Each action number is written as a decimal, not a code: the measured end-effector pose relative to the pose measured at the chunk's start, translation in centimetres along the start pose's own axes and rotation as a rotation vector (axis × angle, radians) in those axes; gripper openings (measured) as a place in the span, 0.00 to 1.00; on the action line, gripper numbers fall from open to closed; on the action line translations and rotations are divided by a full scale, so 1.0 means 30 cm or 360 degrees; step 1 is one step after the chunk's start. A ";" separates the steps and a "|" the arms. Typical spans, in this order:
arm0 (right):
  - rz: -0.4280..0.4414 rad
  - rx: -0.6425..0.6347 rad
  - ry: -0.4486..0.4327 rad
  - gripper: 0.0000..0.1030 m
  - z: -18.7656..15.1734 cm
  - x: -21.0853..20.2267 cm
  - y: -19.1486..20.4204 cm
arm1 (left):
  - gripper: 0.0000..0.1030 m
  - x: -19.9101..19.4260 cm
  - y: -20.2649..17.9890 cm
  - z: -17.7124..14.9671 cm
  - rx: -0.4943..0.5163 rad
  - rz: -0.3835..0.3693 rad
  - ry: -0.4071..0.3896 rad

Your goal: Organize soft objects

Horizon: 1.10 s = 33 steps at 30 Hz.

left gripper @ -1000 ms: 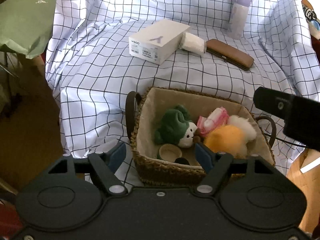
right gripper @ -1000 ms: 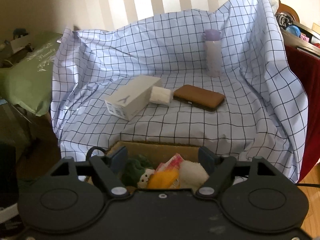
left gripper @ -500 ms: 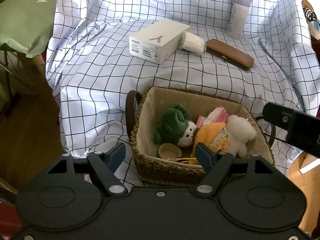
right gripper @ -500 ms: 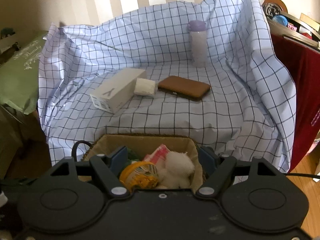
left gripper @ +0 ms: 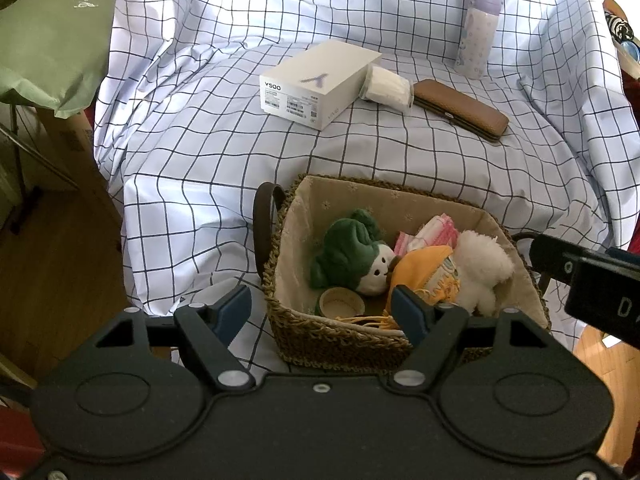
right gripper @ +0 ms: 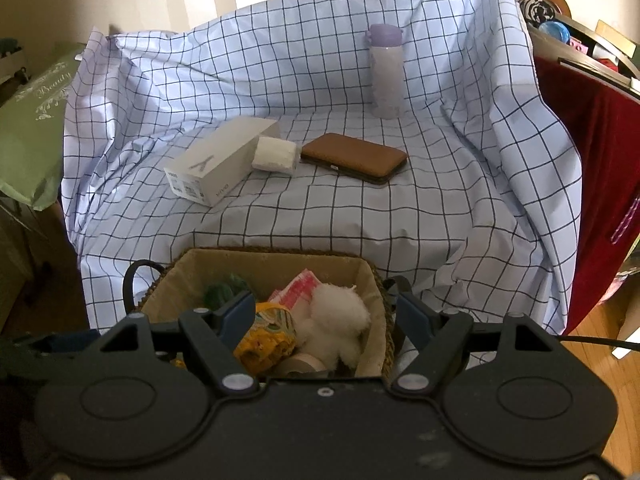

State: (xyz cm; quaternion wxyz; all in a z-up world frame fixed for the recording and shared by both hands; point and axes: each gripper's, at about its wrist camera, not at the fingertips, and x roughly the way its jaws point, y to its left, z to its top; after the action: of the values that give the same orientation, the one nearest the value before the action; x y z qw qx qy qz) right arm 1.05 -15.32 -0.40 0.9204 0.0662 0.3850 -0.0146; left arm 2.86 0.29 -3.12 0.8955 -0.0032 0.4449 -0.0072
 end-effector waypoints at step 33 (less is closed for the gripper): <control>-0.0009 0.0035 0.0058 0.75 -0.019 0.013 -0.019 | 0.76 -0.006 -0.008 -0.001 0.0020 0.0025 -0.0025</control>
State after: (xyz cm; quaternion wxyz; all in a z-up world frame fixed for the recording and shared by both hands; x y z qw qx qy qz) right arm 0.89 -15.79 -1.13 0.9124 0.0754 0.4018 -0.0201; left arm 2.71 0.04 -2.99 0.8990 0.0057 0.4379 -0.0031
